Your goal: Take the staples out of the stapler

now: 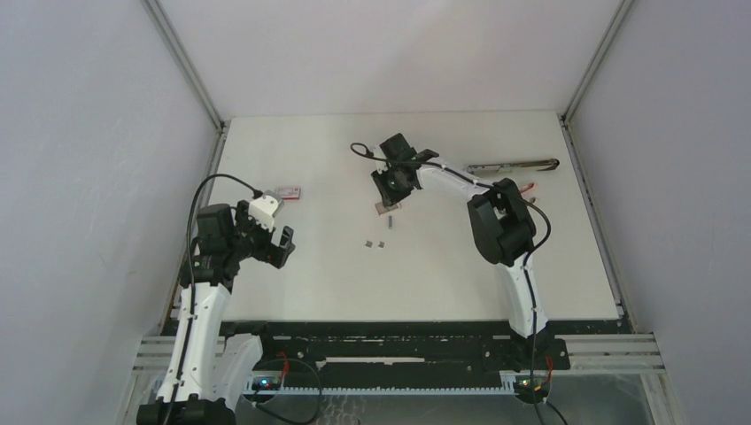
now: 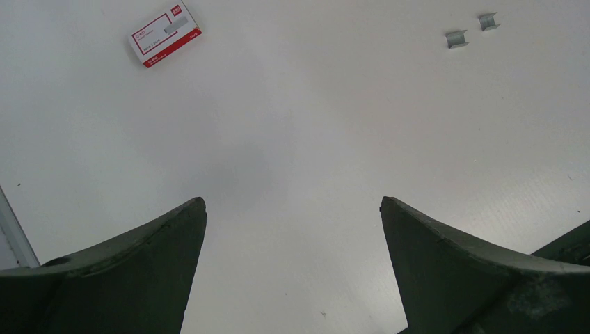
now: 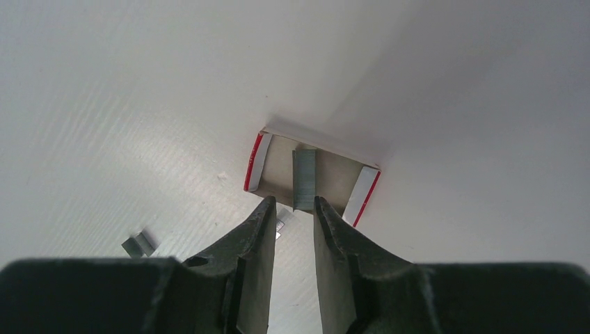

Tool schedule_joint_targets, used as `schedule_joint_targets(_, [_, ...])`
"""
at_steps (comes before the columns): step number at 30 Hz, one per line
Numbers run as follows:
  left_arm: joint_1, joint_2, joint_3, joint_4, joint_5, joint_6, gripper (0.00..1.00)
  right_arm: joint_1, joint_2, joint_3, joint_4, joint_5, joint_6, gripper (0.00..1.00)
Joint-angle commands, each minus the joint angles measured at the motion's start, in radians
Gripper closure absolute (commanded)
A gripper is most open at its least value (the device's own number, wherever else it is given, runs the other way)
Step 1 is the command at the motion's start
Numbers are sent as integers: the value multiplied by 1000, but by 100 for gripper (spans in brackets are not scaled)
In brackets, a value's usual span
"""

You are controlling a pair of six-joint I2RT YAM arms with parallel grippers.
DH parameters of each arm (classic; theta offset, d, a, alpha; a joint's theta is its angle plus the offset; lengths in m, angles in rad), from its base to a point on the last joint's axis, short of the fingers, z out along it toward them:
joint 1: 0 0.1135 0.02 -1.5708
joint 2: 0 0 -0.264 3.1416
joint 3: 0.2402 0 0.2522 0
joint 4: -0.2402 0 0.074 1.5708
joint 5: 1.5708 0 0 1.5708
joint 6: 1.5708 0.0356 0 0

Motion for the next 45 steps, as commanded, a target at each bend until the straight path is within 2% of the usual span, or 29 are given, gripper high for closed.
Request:
schedule_joint_targets(1, [11,-11,-15,23,20,-9,0,0,6,43,1,-9,7,73])
schedule_joint_targets(9, [10,-11,-14,23,21,-8,0,-5,12,43,1,-1,10,65])
schedule_joint_targets(35, [13,-7,-14,24,20,-9,0,-15,42,49,13,-75,38,70])
schedule_joint_targets(45, [12,-5,-15,22,21,-9,0,-22,47,47,25,-126,27,66])
